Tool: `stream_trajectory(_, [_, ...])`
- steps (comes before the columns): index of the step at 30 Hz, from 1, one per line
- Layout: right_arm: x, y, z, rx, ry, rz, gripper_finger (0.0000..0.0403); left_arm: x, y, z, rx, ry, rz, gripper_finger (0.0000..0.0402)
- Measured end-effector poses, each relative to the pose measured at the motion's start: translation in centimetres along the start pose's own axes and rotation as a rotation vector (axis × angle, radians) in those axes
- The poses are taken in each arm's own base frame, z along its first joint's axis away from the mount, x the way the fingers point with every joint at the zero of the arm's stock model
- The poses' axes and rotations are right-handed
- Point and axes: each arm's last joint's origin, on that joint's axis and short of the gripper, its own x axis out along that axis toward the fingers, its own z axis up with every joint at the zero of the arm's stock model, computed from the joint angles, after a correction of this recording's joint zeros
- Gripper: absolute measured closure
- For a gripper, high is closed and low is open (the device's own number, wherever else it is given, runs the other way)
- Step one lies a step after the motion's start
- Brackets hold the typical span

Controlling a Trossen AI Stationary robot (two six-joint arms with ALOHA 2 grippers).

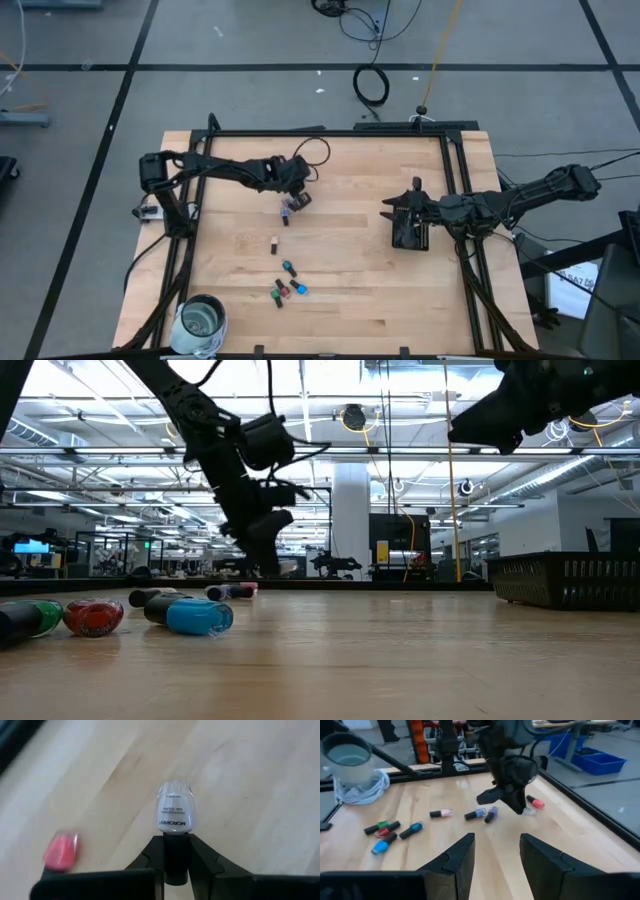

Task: Pick & Place Nail Polish
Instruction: Put the white nail polish into the black basket

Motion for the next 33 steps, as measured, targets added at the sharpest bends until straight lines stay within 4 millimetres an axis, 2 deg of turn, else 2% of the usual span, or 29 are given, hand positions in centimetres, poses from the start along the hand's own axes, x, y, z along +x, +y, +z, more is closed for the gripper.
stream_trajectory(4, [0.3,-0.7,-1.7,0.007,-0.018,-0.078,0.0259,-0.6,-2.2,0.5,0.198,-0.100,0.000,0.0364])
stream_trajectory(8, [0.5,-1.6,-3.3,0.053,-0.111,-0.151,0.0259,-1.5,-4.9,0.6,0.440,-0.188,0.065,0.0363])
stream_trajectory(13, [0.3,-2.5,-4.9,0.077,-0.194,-0.140,0.0259,-2.7,-8.0,0.2,0.736,-0.247,0.157,0.0363])
stream_trajectory(16, [0.2,-2.8,-5.6,0.080,-0.199,-0.137,0.0259,-3.4,-9.5,0.2,0.846,-0.303,0.205,0.0359])
stream_trajectory(19, [0.3,-3.1,-5.7,0.093,-0.191,-0.155,0.0259,-4.2,-10.5,0.5,0.878,-0.383,0.251,0.0358])
stream_trajectory(23, [0.6,-3.5,-5.7,0.192,-0.201,-0.173,0.0249,-4.8,-11.4,0.8,0.902,-0.449,0.268,0.0358])
stream_trajectory(29, [1.3,-3.2,-5.8,0.257,-0.196,-0.076,0.0193,-5.4,-12.1,1.1,0.914,-0.483,0.272,0.0356])
stream_trajectory(33, [2.3,-2.9,-5.5,0.257,-0.182,-0.073,0.0152,-5.8,-12.4,1.6,0.904,-0.507,0.274,0.0356])
